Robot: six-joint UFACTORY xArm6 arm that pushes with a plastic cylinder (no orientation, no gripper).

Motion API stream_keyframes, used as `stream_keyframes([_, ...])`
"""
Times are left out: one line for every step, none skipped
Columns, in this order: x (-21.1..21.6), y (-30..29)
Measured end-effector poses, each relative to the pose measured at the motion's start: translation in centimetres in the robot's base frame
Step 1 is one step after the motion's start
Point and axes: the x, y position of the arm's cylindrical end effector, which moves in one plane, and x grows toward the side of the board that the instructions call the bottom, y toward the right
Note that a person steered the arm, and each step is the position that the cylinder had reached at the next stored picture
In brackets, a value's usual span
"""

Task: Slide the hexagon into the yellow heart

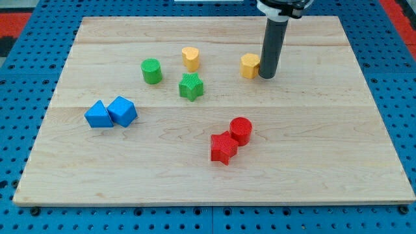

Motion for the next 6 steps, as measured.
stream_keyframes([-1.0,-2.1])
stream_keyframes([-2.0,-4.9])
stream_keyframes([-2.8,-5.2])
stream_keyframes([-5.7,-2.3])
stream_keyframes([-7.2,-2.0])
stream_keyframes([-7.0,-3.6])
